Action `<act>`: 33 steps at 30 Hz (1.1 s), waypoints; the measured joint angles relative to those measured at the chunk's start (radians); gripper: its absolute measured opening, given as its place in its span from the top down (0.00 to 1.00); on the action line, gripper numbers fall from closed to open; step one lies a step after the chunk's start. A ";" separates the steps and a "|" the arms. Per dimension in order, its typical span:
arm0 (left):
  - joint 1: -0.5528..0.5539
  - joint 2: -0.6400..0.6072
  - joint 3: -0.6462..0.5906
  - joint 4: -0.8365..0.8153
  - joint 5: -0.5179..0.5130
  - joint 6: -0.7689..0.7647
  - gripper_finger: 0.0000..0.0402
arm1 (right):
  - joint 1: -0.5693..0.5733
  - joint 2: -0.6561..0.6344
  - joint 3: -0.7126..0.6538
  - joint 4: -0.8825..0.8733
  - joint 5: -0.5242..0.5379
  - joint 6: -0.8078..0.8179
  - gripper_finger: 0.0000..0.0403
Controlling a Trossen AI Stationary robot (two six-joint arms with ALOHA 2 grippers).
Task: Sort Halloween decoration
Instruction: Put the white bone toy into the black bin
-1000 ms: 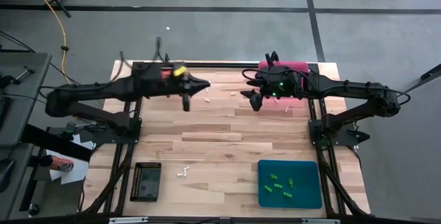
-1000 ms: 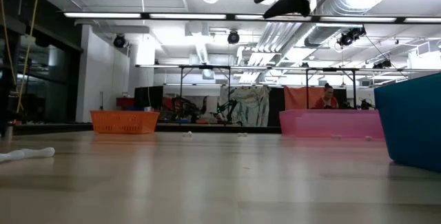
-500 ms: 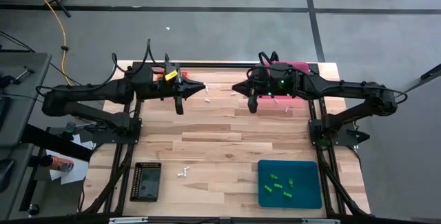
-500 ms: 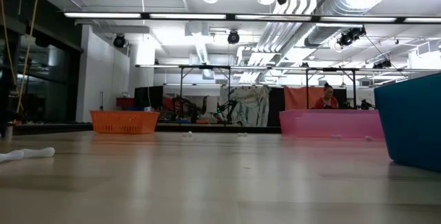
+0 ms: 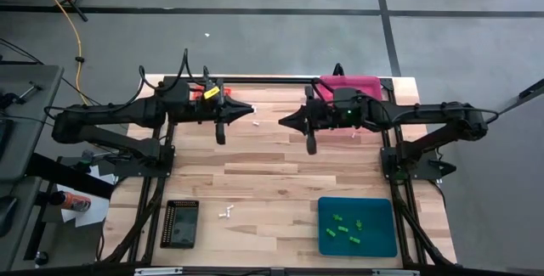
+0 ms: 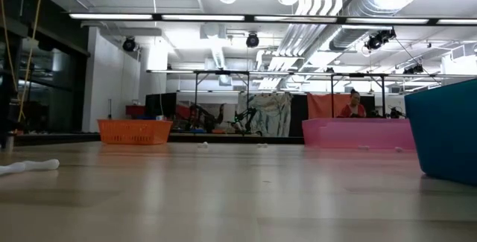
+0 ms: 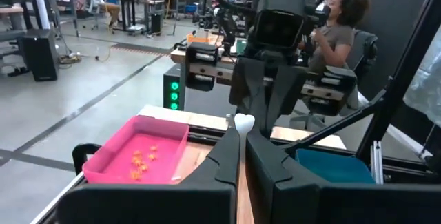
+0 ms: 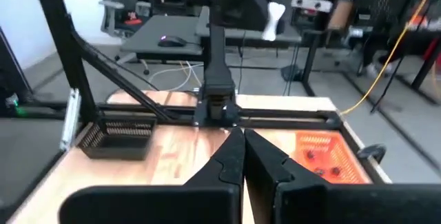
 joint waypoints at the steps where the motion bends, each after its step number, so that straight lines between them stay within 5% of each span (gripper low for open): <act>1: 0.000 0.000 0.000 -0.001 0.000 0.000 1.00 | 0.000 0.001 0.000 -0.003 0.000 0.021 0.99; 11: -0.134 0.000 0.000 -0.240 0.006 -0.208 1.00 | -0.001 0.037 -0.001 -0.139 -0.001 0.010 1.00; 16: -0.436 0.015 -0.030 -0.404 -0.160 -0.413 1.00 | -0.001 0.038 -0.001 -0.245 -0.028 -0.001 1.00; 22: -0.850 0.080 -0.108 -0.395 -0.485 -0.810 1.00 | -0.002 0.038 -0.001 -0.291 -0.049 -0.008 1.00; 25: -1.012 0.147 -0.111 -0.435 -0.555 -1.017 1.00 | -0.002 0.038 -0.001 -0.291 -0.058 -0.008 1.00; 29: -1.154 0.243 -0.111 -0.521 -0.472 -1.261 1.00 | -0.002 0.038 -0.001 -0.294 -0.059 -0.008 1.00; 33: -1.227 0.328 -0.111 -0.623 -0.233 -1.419 1.00 | -0.008 0.038 -0.001 -0.299 -0.059 -0.011 1.00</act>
